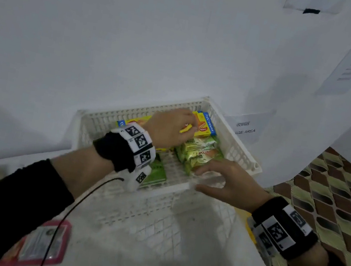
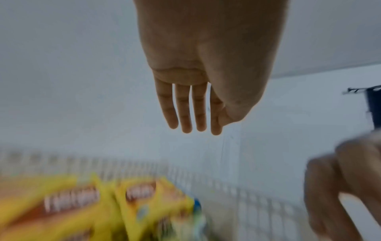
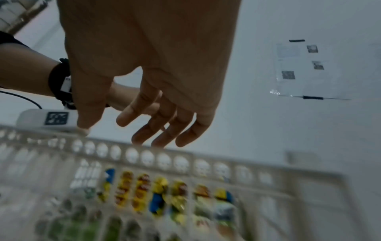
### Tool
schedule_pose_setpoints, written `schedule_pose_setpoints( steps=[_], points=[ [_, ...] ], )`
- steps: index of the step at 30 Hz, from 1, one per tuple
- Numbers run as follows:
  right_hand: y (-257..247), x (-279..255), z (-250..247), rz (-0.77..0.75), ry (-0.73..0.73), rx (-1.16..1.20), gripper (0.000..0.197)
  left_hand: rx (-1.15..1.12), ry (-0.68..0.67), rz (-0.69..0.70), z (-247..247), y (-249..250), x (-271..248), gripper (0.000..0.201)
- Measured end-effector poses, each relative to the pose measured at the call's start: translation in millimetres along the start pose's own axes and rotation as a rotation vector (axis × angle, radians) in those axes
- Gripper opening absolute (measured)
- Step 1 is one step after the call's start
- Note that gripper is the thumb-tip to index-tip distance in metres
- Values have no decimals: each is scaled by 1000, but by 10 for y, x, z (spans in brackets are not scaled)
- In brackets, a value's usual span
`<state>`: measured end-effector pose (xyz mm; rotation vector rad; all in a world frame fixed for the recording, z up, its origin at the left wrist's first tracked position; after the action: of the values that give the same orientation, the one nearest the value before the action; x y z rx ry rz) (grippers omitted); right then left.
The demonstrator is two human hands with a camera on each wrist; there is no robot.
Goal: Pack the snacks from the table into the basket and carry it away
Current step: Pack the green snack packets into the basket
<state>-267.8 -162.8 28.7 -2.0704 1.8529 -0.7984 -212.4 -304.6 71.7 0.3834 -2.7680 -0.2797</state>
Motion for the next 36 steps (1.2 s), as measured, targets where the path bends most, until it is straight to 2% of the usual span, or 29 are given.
schedule_pose_setpoints(
  steps=[2, 5, 8, 12, 16, 19, 22, 25, 29, 32, 34, 36],
  points=[
    [-332, 86, 50, -51, 37, 51, 27, -10, 101, -46, -572, -28, -182, 24],
    [-929, 239, 288, -116, 42, 140, 19, -8, 168, -92, -1263, -87, -709, 24],
    [-1551, 371, 713, -144, -16, 244, 14, 25, 178, -183, -1632, -267, -1491, 22],
    [-2316, 510, 1441, -227, -119, 344, 9, 42, 56, -360, -1578, -677, -2825, 20],
    [-2796, 592, 2286, -190, -286, 396, 6, 35, -83, -603, -1332, -1114, -4266, 20],
    [-3077, 673, 2913, -172, -385, 379, 6, 61, -115, -745, -1267, -1370, -5235, 24],
    [-3371, 802, 3420, -202, -416, 269, 12, -15, -94, -830, -1241, -1524, -5993, 26],
    [-3628, 919, 3845, -209, -447, 102, 27, -57, -50, -833, -1250, -1536, -6471, 22],
    [-3791, 956, 4197, -198, -456, -129, 53, -78, 14, -846, -1291, -1535, -6835, 17],
    [-3805, 973, 4234, -162, -384, -197, 56, -116, 83, -847, -1282, -1572, -6982, 14],
    [-3804, 972, 4200, -152, -324, -201, 51, -133, 88, -817, -1263, -1585, -7002, 33],
    [-3798, 933, 4190, -164, -325, -239, 45, -162, 24, -811, -1223, -1597, -6995, 56]
  ],
)
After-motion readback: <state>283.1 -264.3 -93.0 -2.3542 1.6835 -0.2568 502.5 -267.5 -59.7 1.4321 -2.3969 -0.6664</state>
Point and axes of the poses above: each hand's wrist, its own x-axis towards the middle knuckle, its own z-axis out of the palm, y = z × x, the point moved 8 cm from there along x, towards the middle knuckle, and after that the axes turned 2 degrees about -y, right-handed, at the moved point
